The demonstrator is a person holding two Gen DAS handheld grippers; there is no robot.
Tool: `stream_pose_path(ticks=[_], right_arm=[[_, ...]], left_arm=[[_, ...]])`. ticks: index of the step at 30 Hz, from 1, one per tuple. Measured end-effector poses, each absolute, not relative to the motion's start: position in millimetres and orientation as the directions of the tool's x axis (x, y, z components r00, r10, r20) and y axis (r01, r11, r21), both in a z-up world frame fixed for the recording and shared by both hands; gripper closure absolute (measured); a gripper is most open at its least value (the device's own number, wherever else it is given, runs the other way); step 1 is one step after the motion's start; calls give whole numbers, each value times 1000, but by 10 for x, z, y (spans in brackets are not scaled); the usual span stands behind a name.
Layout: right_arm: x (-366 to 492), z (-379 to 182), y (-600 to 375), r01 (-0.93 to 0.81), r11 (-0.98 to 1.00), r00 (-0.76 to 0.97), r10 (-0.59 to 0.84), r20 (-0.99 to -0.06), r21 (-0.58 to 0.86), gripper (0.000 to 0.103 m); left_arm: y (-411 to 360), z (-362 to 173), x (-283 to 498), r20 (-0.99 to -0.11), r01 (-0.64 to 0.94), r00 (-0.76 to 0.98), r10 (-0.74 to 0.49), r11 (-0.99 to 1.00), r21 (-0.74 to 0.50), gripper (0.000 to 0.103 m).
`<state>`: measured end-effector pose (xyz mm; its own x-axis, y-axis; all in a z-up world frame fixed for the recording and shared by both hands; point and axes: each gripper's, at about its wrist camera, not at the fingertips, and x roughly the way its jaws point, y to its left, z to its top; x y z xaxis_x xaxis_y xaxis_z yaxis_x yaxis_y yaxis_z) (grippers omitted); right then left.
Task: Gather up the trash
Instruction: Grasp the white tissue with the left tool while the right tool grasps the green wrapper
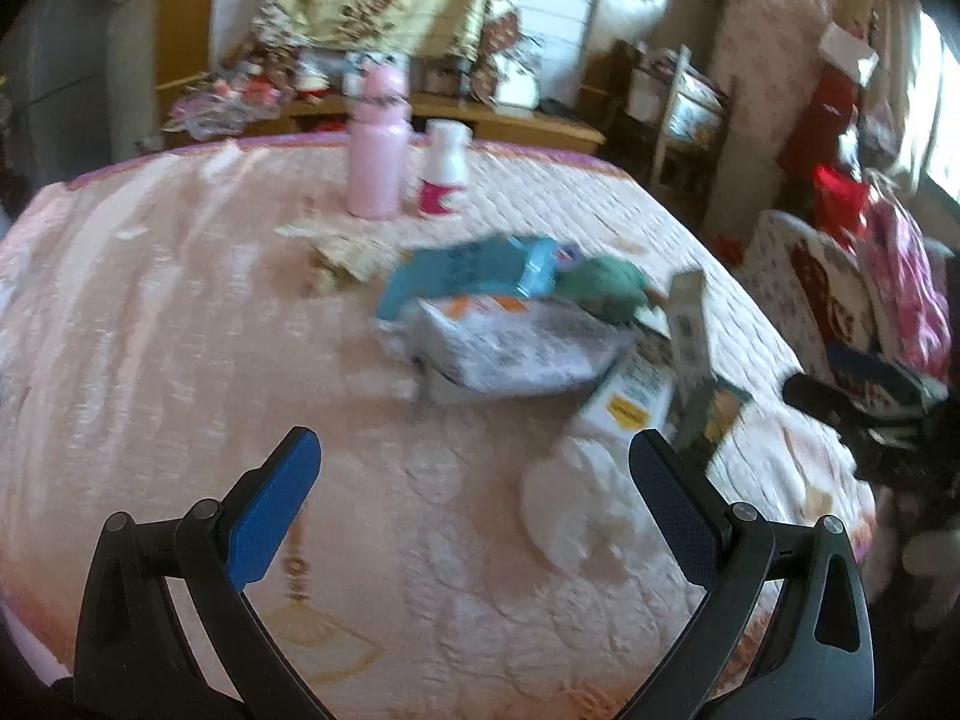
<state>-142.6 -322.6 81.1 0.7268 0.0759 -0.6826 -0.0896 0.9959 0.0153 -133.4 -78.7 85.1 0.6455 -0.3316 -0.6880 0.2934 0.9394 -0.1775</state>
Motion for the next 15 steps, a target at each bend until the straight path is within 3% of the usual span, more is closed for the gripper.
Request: stream_pose_path(ticks=[5, 10, 12, 15], right_arm=[[-1311, 769, -3347, -75, 997, 702, 74, -708, 30, 4], [-1324, 644, -3426, -93, 985, 643, 171, -746, 146, 5], [-1309, 515, -3389, -103, 976, 606, 215, -766, 193, 10], [-1264, 344, -3321, -105, 964, 569, 260, -780, 245, 20]], left_arm=[[-1058, 707, -1347, -721, 359, 587, -368, 917, -176, 1], [-1213, 551, -1267, -751, 368, 551, -363, 914, -172, 3], [-1262, 483, -1230, -763, 370, 536, -360, 913, -171, 19], [-1284, 403, -1198, -779, 374, 508, -366, 909, -183, 30]])
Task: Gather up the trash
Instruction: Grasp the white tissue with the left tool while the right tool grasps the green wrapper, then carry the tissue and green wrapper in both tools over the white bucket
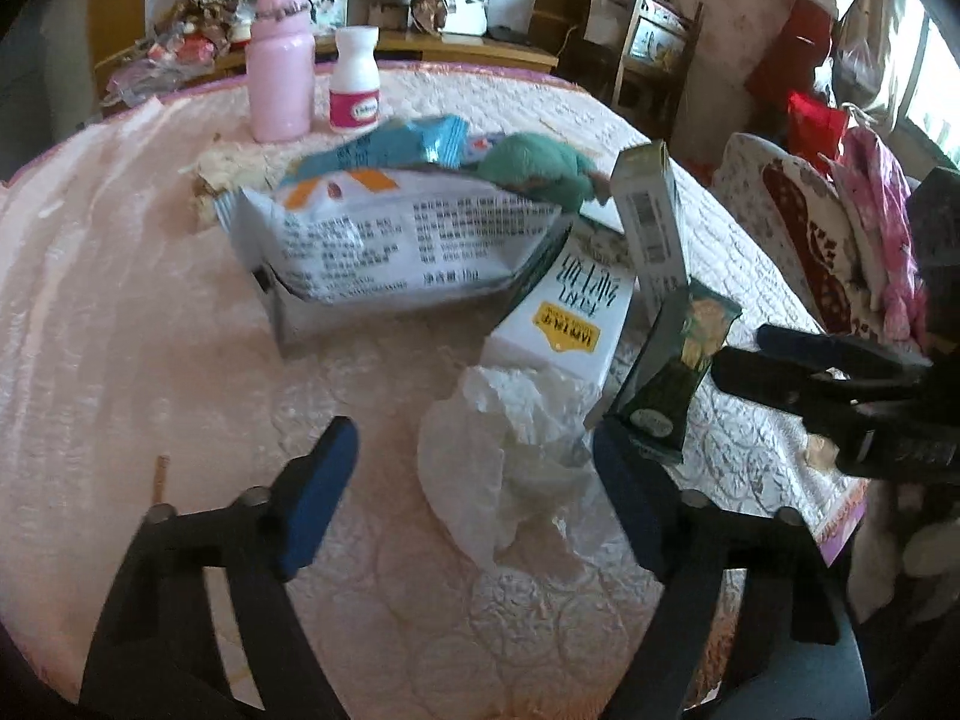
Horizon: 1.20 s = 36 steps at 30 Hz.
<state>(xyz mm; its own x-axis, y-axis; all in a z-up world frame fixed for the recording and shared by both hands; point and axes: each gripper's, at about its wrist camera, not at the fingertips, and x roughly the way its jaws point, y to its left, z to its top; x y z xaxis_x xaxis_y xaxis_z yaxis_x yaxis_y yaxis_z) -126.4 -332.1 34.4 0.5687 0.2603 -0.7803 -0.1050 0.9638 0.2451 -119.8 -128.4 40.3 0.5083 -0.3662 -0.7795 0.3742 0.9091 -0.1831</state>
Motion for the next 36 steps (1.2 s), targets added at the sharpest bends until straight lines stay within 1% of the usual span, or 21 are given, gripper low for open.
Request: stream_pose_path(ticks=[1, 2, 3, 4, 5, 6, 7, 9, 10, 15, 20, 25, 36], right_arm=[[-1237, 287, -3309, -104, 958, 561, 279, -780, 268, 22], [-1210, 238, -3304, -102, 952, 553, 296, -779, 289, 24], [-1174, 189, -3300, -99, 944, 543, 318, -777, 316, 33], [-1136, 132, -3305, -96, 933, 531, 343, -775, 347, 40], [-1107, 86, -3312, -92, 924, 521, 362, -773, 371, 53], [-1086, 48, -3321, -86, 915, 513, 380, -770, 394, 60], [-1078, 51, -3315, -84, 911, 518, 385, -764, 403, 61], [-1101, 92, -3316, -91, 915, 523, 379, -764, 392, 72], [-1122, 119, -3320, -95, 918, 526, 375, -763, 386, 73], [-1242, 336, -3329, -142, 928, 555, 362, -749, 344, 74], [-1389, 505, -3450, -148, 938, 591, 337, -733, 312, 74], [-1546, 633, -3726, -118, 956, 626, 281, -728, 267, 74], [-1701, 716, -4341, -9, 971, 659, 184, -729, 237, 74]], left_arm=[[-1283, 384, -1193, -783, 374, 503, -367, 909, -186, 34], [-1281, 370, -1194, -785, 375, 496, -371, 907, -191, 43], [-1275, 359, -1188, -787, 377, 487, -378, 904, -200, 53], [-1269, 351, -1184, -788, 382, 475, -391, 899, -216, 59], [-1268, 348, -1195, -788, 385, 465, -403, 894, -230, 69], [-1263, 345, -1197, -787, 387, 457, -413, 890, -242, 76], [-1253, 348, -1197, -786, 387, 451, -422, 886, -254, 78], [-1219, 375, -1218, -780, 386, 441, -444, 879, -281, 83], [-1216, 398, -1230, -780, 384, 436, -449, 877, -290, 83], [-1190, 610, -1381, -775, 404, 436, -458, 869, -286, 84], [-1289, 835, -1493, -754, 443, 440, -488, 848, -290, 84], [-1618, 1039, -1517, -730, 502, 447, -517, 820, -274, 84], [-2368, 1049, -1456, -737, 579, 442, -512, 790, -201, 84]])
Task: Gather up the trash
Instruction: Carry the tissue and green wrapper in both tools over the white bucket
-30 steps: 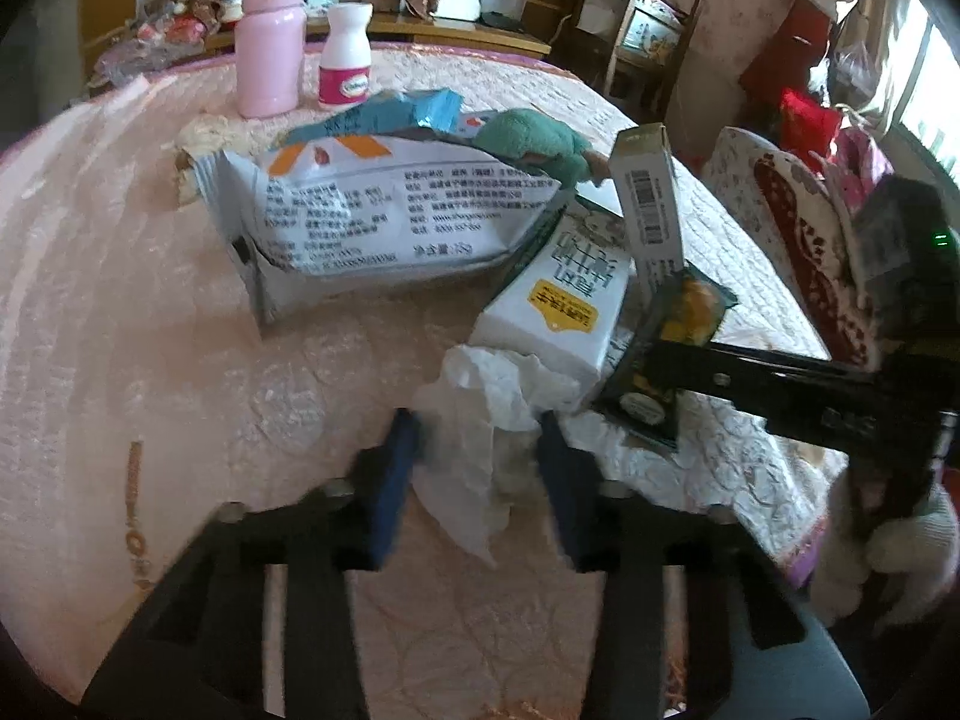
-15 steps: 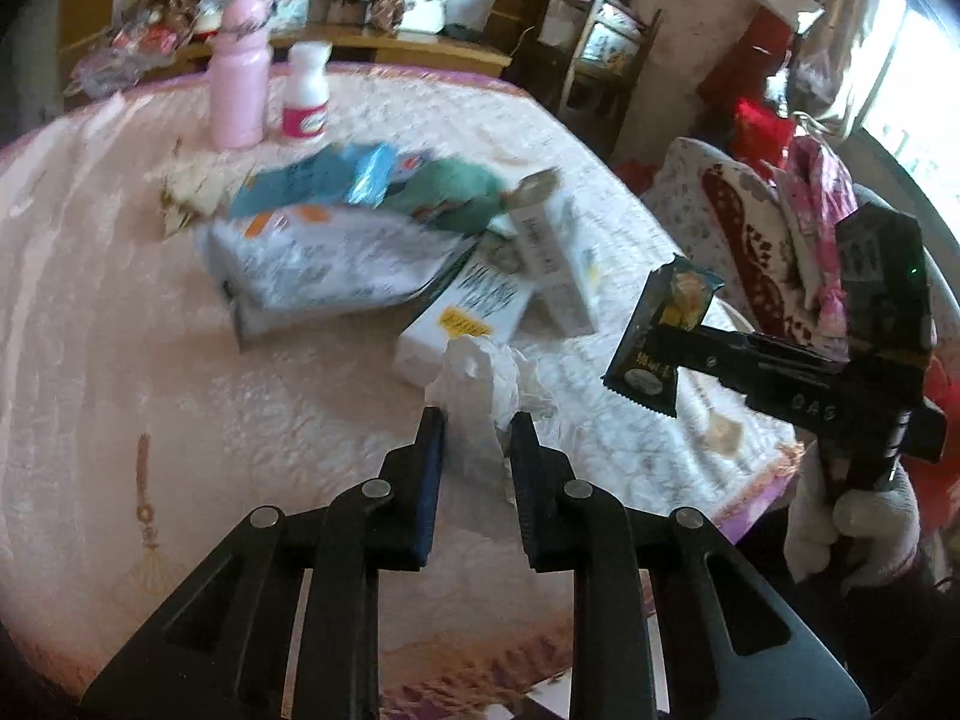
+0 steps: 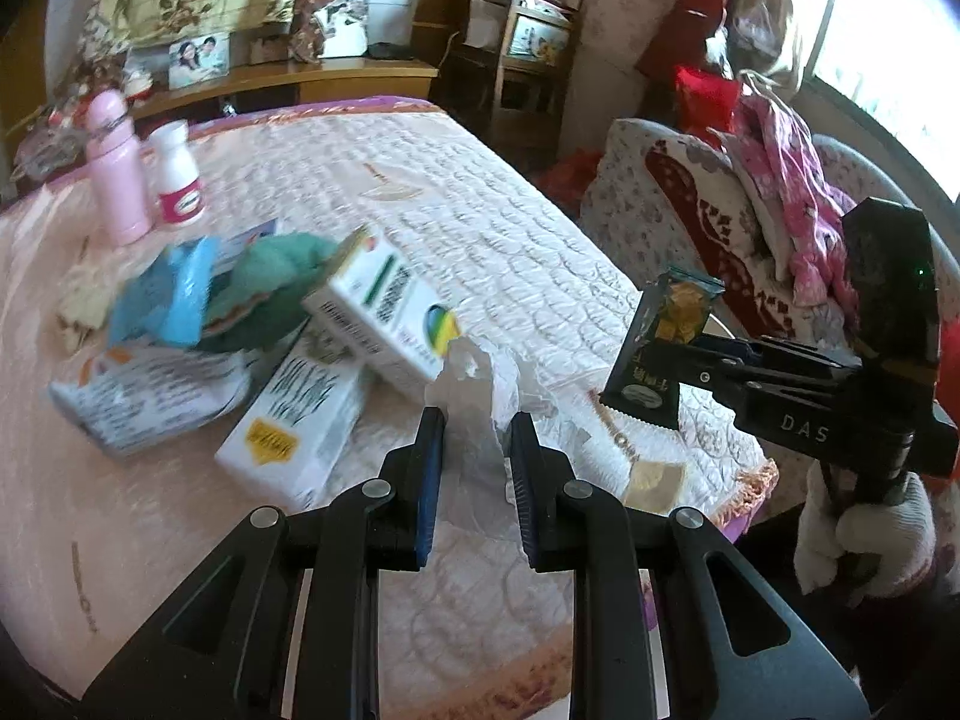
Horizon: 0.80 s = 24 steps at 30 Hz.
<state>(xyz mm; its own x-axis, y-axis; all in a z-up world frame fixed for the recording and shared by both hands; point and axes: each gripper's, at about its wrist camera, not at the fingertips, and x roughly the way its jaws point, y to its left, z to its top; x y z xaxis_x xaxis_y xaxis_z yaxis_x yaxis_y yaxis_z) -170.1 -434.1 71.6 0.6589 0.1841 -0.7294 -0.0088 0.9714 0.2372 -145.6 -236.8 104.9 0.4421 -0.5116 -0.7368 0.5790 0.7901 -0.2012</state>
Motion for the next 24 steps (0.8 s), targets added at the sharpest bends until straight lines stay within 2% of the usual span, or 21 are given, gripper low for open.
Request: stream_pose_path(ticks=[15, 24], right_arm=[[-1866, 676, -4918, 95, 973, 665, 94, -741, 208, 74], [-2013, 605, -5479, 205, 965, 639, -4, -769, 166, 74]], left_arm=[[-3046, 1010, -1408, -747, 634, 433, -504, 759, -145, 84], [-3569, 1016, -1443, -749, 686, 383, -541, 710, -161, 84]])
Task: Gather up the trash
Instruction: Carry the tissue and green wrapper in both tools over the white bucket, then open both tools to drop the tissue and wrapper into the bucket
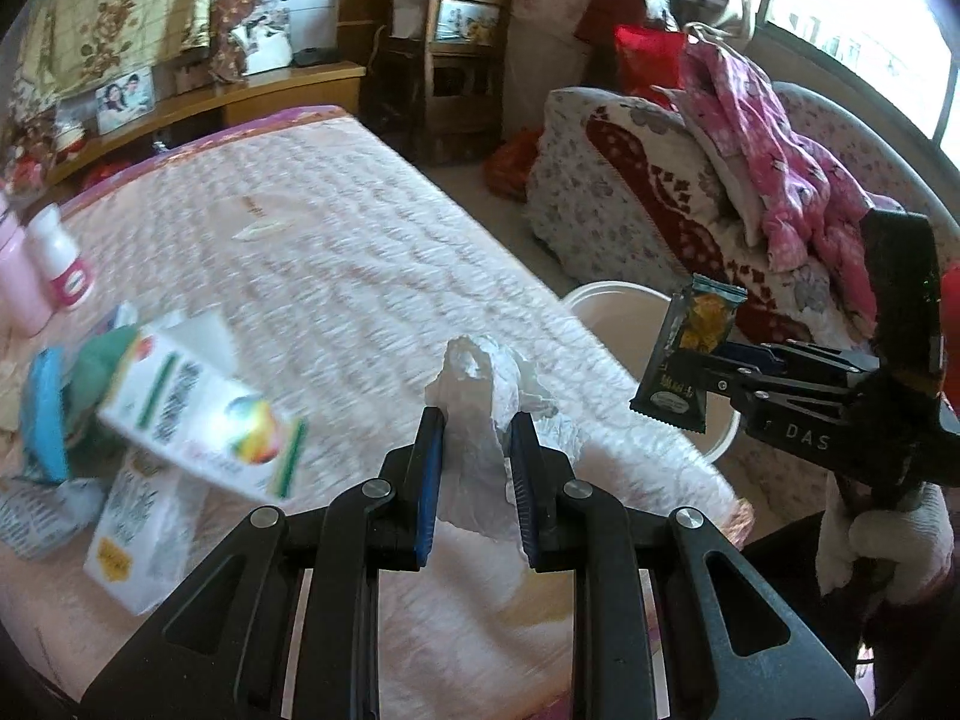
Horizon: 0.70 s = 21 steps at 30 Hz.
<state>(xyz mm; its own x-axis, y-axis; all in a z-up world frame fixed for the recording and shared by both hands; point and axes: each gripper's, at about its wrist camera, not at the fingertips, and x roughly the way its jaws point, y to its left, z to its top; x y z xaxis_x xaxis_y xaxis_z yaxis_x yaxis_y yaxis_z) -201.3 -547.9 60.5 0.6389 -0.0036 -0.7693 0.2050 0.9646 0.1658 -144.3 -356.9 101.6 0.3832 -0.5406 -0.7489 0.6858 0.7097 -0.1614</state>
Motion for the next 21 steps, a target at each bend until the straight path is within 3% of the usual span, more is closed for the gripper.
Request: stream_pose_path(ticks=[17, 20, 21], right_arm=[[-2225, 338, -6503, 427, 900, 542, -173, -822, 92, 74], [-2232, 283, -6571, 455, 888, 524, -200, -828, 73, 72], [-2236, 276, -6585, 466, 883, 515, -224, -828, 51, 62]], left_arm=[[-4835, 833, -1296, -755, 712, 231, -614, 636, -299, 83], [-4968, 819, -1296, -739, 720, 231, -633, 622, -308, 75], [-5006, 817, -1302, -733, 725, 228, -641, 614, -312, 67]])
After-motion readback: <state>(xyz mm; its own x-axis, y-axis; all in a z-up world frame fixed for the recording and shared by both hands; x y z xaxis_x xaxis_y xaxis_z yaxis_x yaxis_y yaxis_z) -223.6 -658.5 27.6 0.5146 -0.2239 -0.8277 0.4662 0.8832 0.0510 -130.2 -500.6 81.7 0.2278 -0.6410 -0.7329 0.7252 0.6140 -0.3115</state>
